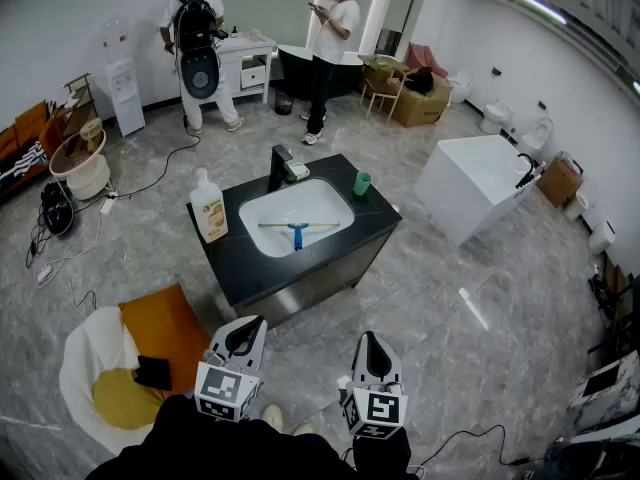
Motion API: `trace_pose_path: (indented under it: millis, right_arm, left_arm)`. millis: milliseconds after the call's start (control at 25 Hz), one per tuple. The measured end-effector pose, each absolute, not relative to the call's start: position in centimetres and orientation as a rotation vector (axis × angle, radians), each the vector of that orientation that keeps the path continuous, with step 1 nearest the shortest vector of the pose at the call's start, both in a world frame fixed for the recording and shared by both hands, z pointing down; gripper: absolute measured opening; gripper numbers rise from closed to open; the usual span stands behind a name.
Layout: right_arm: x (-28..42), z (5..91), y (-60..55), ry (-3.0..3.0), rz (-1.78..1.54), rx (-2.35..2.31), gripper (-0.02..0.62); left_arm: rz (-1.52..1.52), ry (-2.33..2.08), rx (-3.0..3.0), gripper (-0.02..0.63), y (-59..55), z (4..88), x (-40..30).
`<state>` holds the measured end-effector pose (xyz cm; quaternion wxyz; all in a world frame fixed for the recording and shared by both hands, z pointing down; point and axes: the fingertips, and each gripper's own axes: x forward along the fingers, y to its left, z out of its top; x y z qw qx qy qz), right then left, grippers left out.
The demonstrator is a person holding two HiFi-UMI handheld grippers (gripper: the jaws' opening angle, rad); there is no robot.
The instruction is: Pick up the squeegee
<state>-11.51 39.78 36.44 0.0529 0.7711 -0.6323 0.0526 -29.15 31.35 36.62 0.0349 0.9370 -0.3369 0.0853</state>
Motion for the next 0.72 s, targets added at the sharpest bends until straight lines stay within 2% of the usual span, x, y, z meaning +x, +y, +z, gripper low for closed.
trace_pose_path:
  millis: [400, 720]
  right_arm:
    - [-9.8, 36.2, 39.4, -1.899, 0.149, 2.349, 0.015]
    - [-5.9, 37.3, 38.2, -1.876, 0.176, 2.354, 0.015]
  left_arm:
    - [0.245, -1.015, 2.887, 0.018, 30.8, 36.4, -27.3]
    - [0.266, -0.976, 2.896, 0.018, 29.1, 37.2, -22.8]
